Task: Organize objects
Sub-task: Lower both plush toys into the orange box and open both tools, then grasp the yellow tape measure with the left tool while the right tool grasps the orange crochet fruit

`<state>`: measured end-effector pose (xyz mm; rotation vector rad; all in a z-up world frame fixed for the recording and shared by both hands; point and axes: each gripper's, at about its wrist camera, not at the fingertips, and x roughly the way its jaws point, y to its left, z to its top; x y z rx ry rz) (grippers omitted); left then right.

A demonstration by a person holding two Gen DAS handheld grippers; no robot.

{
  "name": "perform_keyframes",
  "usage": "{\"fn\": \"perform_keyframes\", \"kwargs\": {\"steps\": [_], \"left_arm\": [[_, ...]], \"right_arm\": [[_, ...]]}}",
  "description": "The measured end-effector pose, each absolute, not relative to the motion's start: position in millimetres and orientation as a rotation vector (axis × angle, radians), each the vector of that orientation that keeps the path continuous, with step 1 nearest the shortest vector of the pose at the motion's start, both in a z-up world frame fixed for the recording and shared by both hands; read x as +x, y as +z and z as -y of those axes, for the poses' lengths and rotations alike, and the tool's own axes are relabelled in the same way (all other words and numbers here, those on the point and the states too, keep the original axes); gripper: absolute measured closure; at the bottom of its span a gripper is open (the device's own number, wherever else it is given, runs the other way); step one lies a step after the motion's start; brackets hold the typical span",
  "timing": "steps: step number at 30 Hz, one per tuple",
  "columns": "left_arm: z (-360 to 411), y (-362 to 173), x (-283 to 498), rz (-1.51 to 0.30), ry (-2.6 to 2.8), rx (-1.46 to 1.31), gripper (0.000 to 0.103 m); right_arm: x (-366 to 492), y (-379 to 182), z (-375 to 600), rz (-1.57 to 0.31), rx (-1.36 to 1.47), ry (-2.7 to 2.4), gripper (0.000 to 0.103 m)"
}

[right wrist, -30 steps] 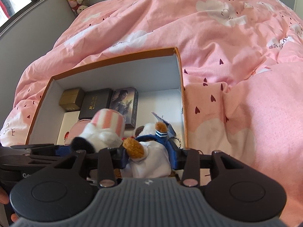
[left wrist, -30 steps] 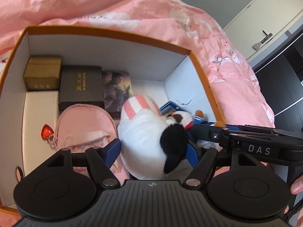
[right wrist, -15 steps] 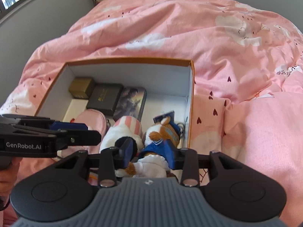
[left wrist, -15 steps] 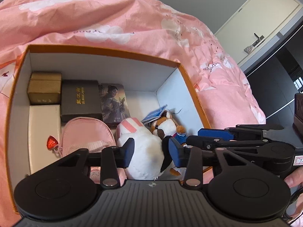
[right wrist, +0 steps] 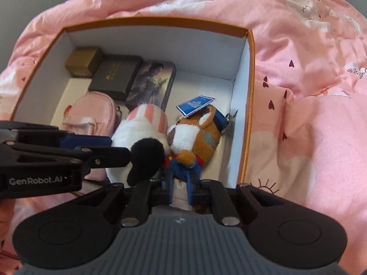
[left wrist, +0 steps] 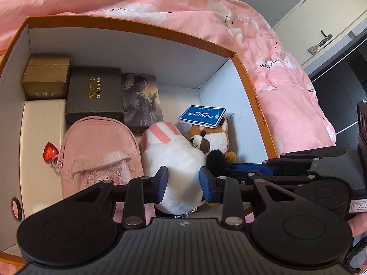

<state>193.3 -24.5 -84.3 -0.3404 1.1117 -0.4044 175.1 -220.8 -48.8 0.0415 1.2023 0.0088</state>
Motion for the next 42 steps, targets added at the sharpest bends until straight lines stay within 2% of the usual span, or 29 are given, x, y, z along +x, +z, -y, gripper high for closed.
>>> {"fn": "perform_keyframes", "kwargs": {"steps": [6,15,17,18,20,22,24,26,32,35,42], "left_arm": [[25.3,-71.9,181.9,-1.066,-0.391,-0.301,0.065],[38.8,-23.1,142.9,-0.906,-0.449,-0.211,0.065],[44.8,-15.1,132.1,-0.878,-0.457,-0.165,0.065],[46.8,-11.4,126.8,-0.864,-0.463,-0.149,0.065],[50.8,-4.7,115.8,-0.836,-0.486,-0.121,0.065],[55.6,-0.4,104.5,-0.810,-0.499,-0.091,0.061],[60.9,1.1,93.0,-0.786,-0.510,-0.057,0.055],[65.8,0.4,82.4,-0.771,-0.531,-0.024,0.055],[73.8,-21.9,73.6,-0.849,-0.598,0.003,0.055],[73.4,-36.5,73.4,-0.906,-0.619,0.014,0.055],[64.9,-77.7,80.4,-1.074,-0.617,-0.030,0.055]], "right_arm": [[167.9,-43.3,221.4,-1.171,0.051,0.030,0.090],[125.7,2.2,219.6,-0.967,0.110,0.030,0.089],[113.0,13.0,218.6,-0.922,0.115,0.029,0.085],[106.5,17.5,218.6,-0.904,0.118,0.026,0.079],[92.7,25.0,219.2,-0.875,0.121,0.021,0.077],[79.8,29.4,221.1,-0.858,0.123,0.008,0.070],[67.9,30.3,224.6,-0.853,0.132,-0.017,0.069],[57.5,27.0,227.4,-0.859,0.135,-0.035,0.069],[36.6,2.1,233.0,-0.897,0.152,-0.072,0.066],[30.6,-12.1,234.9,-0.923,0.151,-0.104,0.054],[26.8,-46.0,240.8,-1.060,0.185,-0.122,0.055]]}}
